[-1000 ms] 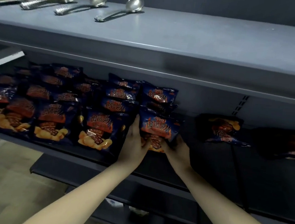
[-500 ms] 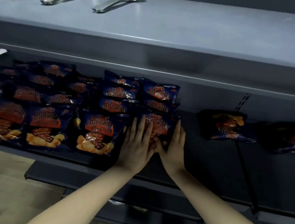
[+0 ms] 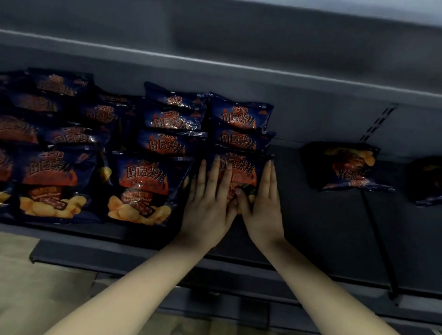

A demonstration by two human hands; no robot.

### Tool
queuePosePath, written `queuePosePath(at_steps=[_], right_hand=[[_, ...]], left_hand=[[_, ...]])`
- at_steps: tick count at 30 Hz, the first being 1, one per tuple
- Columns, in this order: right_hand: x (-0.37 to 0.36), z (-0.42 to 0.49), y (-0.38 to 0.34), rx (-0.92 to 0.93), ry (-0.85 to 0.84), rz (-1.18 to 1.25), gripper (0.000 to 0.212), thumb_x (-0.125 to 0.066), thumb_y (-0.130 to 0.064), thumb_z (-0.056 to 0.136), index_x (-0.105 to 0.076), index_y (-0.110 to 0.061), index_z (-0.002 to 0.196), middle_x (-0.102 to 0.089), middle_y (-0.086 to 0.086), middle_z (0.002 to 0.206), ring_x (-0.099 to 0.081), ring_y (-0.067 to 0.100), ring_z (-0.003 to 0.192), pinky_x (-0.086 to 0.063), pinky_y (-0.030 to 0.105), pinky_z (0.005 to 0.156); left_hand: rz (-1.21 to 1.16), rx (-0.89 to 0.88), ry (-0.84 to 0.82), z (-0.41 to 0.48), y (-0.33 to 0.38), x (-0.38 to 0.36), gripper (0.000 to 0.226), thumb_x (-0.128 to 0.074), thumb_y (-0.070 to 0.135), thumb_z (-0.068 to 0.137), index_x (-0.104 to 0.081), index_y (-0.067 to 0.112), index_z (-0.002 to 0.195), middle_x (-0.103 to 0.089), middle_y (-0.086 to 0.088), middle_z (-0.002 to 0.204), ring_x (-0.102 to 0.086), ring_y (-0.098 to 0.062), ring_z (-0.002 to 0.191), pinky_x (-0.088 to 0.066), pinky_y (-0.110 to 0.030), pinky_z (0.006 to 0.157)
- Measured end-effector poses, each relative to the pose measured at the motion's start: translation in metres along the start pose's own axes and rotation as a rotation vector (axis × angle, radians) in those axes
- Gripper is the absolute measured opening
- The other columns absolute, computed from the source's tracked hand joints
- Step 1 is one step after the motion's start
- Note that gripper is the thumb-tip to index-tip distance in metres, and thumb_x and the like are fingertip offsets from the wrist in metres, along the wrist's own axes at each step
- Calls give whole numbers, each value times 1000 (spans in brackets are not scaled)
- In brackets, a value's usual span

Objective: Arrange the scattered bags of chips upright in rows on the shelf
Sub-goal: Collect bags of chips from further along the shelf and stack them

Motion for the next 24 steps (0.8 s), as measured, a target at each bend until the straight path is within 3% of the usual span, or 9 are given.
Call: queuePosePath(at_steps=[15,20,24], right_hand=[[0,-2,1,-42,44,-76,79,-32,-57,89,16,-32,147,7,-23,150,6,-1,143,-17,46,118],[4,-5,-1,-76,57,-12,84,-40,-54,85,7,-32,149,-12,-2,156,-17,18,144,-28,50,112],[6,-7,-6,-88,45,-9,94,-45,-53,77,6,-26,150,-17,4,154,-26,23,140,-34,51,108]], left_hand=[[-44,-18,35,0,0,4,68,-34,45,95,-8,12,149,-1,-13,157,-3,-34,144,1,-45,113],[-101,-34,24,-1,0,9,69,-34,45,92,-14,11,149,-2,-10,158,5,-29,144,12,-39,111],[-144,-45,12,-1,0,11,73,-40,40,84,-19,10,148,-3,-10,158,8,-27,144,11,-41,111]])
Point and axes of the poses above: each hand's wrist, its own z-axis towards the middle knuckle, its own x-axis out of the back of the hand, y = z × x, the point moved 7 cm from there along z, towards the middle knuckle
